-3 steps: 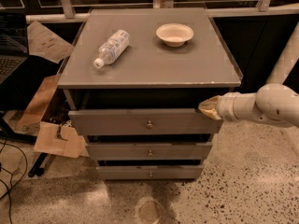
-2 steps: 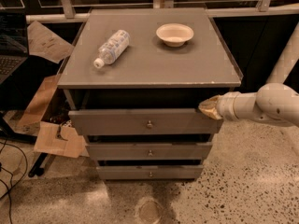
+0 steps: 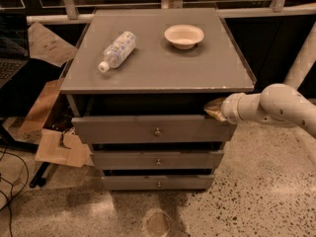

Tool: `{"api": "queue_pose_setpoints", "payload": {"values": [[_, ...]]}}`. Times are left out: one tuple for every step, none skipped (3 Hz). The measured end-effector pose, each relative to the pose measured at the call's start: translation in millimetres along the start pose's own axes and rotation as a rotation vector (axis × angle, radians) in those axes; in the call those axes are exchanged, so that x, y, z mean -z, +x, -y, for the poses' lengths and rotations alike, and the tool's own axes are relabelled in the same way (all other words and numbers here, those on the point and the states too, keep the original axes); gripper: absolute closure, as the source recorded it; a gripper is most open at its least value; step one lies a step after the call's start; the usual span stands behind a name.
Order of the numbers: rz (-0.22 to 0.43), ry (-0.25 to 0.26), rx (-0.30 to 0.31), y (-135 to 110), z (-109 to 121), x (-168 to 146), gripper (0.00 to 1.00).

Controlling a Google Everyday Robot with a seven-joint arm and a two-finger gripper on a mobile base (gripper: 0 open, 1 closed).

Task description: Open top drawer

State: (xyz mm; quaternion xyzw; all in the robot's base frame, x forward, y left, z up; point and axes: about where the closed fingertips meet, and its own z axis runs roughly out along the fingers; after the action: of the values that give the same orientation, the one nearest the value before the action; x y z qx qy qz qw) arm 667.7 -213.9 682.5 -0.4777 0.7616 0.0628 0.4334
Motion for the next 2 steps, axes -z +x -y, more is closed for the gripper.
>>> {"api": "queue_pose_setpoints", "payload": {"values": [[-0.008, -0.021, 0.009, 1.3, -4.0, -5.6, 1.0], [-0.021, -0.03, 0.009, 5.7, -5.1, -4.5, 1.0]]}}
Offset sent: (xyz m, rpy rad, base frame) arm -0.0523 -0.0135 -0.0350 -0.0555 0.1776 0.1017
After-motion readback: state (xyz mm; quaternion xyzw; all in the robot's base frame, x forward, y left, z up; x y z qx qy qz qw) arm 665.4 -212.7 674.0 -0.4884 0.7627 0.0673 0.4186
